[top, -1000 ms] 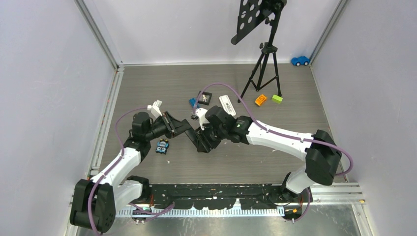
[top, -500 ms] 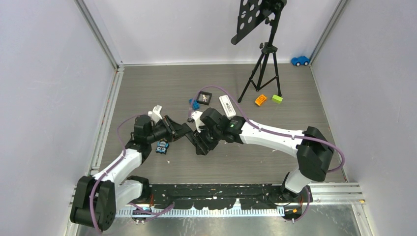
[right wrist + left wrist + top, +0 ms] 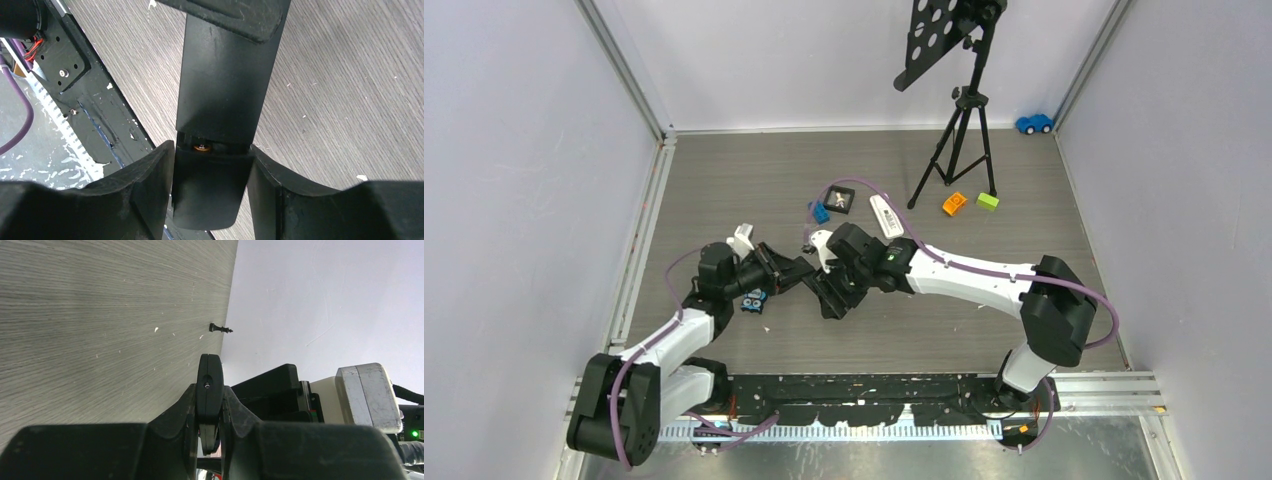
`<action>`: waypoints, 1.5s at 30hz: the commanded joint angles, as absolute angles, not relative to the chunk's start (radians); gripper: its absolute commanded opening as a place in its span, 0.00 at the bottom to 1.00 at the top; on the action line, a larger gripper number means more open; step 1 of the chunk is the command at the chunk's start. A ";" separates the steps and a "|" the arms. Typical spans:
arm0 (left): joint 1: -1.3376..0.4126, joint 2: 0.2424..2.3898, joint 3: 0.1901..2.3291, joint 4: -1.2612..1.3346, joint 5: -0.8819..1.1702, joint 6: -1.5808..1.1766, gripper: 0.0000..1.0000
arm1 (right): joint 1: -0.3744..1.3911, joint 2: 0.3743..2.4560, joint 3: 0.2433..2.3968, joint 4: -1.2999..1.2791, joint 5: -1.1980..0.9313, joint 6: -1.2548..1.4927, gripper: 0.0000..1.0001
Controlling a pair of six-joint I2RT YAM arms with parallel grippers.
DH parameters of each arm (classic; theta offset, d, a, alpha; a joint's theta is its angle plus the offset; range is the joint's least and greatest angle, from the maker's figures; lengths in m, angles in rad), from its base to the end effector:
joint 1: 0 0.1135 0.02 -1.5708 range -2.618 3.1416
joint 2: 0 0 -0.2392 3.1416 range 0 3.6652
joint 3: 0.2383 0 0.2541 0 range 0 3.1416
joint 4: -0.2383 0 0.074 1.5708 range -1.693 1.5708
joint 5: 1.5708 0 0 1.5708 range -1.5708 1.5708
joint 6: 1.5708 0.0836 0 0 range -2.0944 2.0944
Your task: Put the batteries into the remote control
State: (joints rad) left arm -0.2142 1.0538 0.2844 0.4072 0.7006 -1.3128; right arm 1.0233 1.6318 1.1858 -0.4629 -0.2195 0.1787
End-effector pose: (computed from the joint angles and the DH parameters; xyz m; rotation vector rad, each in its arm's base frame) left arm 0.2327 -0.1058 0.1439 -0.6666 2.1385 -1.6102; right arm 0.1817 0.3330 0.1771 -1.1629 2.3463 0.7462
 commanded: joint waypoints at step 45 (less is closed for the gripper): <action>-0.260 1.040 0.224 0.408 0.433 -0.981 0.00 | 0.994 1.559 0.902 -0.427 0.043 0.345 0.36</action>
State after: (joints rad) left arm -0.2382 1.0096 0.2329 0.2695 0.4671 -0.9855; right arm 0.9882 1.5154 0.8604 -0.4362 0.0601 0.3668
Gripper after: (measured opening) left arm 0.172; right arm 0.382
